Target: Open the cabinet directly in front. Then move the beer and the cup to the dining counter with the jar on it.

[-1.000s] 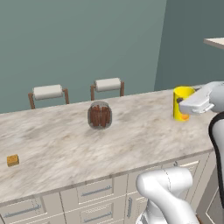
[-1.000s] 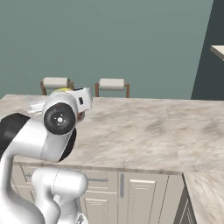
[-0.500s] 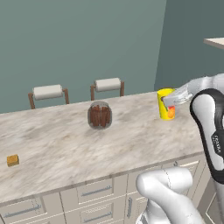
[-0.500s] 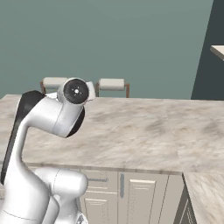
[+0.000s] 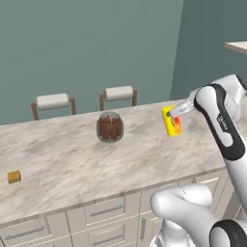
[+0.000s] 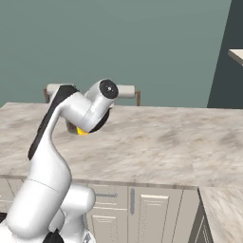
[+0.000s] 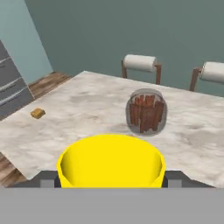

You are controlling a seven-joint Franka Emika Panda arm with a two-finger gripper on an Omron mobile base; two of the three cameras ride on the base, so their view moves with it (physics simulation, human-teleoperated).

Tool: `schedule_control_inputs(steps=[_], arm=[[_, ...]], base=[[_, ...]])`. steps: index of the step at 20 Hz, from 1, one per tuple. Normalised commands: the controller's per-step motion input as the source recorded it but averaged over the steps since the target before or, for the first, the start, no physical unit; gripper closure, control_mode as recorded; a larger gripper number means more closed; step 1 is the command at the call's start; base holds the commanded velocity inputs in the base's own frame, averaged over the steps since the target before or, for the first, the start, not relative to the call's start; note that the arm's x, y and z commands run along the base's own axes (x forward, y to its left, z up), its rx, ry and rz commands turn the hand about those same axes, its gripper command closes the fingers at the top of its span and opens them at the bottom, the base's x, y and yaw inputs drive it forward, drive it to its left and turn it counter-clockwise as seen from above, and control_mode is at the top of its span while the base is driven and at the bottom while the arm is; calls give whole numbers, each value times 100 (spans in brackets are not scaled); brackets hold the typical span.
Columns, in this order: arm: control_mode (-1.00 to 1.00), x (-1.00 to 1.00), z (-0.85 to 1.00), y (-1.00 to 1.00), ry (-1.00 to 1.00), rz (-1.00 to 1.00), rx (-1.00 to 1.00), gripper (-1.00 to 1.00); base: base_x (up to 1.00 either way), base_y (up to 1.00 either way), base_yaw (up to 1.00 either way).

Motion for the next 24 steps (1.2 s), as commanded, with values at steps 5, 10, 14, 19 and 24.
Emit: schedule_control_inputs(steps=[5,10,14,19,24], arm=[[-100,7,-78,0,2,21,6,100],[-100,26,-51,2,-3,14,17,100],[-100,57,-27,31,-13,1,12,100],[-100,54,-33,39,-18,-3,9,100],[-100,38,-30,24,-17,-9,0,100]], base=[[0,0,0],[0,0,0],[0,0,0],[0,0,0],[0,0,0]])
